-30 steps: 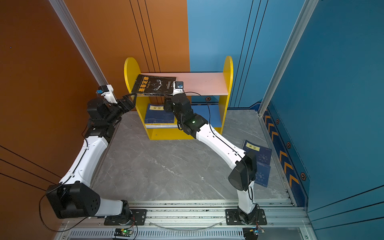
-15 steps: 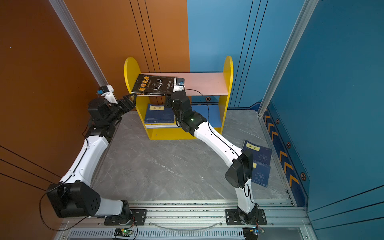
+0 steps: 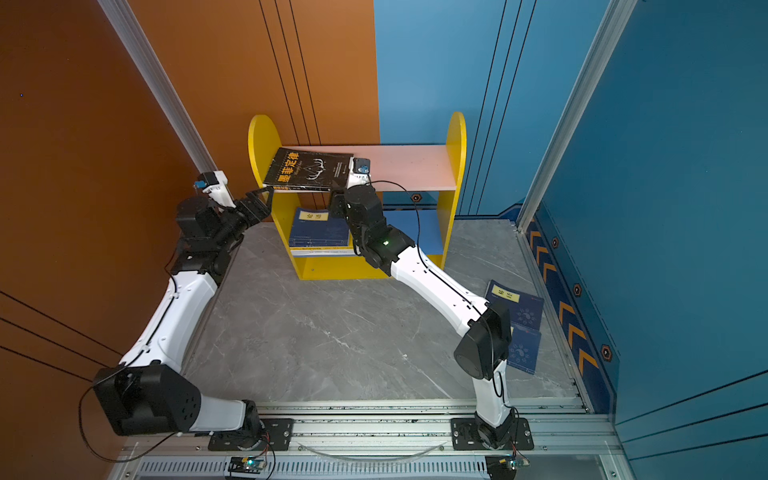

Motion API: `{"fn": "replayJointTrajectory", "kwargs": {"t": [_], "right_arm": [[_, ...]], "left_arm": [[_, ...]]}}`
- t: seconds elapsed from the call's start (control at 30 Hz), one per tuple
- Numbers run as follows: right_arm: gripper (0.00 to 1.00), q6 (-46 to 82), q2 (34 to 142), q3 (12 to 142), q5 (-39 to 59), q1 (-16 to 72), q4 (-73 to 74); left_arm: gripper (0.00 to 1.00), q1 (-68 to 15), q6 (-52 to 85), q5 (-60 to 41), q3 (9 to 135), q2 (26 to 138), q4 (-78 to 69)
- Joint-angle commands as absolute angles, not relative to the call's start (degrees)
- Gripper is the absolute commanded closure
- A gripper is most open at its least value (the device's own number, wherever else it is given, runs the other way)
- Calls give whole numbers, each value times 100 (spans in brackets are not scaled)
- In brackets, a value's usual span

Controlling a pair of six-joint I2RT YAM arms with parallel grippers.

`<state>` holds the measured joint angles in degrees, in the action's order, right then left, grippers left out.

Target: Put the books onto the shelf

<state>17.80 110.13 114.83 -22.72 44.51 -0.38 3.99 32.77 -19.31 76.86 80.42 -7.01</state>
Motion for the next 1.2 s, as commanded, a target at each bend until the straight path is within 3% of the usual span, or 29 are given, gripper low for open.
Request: {"fn": "replayJointTrajectory", "kwargs": {"t": [0.0,0.4,1.17], "right_arm": [[35,1694,10817,11192,-2281,4435,-137],[32,1611,10681,10952,-2254,4420,-144],[47,1843,11165,11464,-2269,4280,-35]], "left_arm": [[20,358,3267,-1889,7797,7954,-706],[20,360,3358,-1891,7774,7945,-753],[20,342,3323,-1710,7638,7708,-599]]}}
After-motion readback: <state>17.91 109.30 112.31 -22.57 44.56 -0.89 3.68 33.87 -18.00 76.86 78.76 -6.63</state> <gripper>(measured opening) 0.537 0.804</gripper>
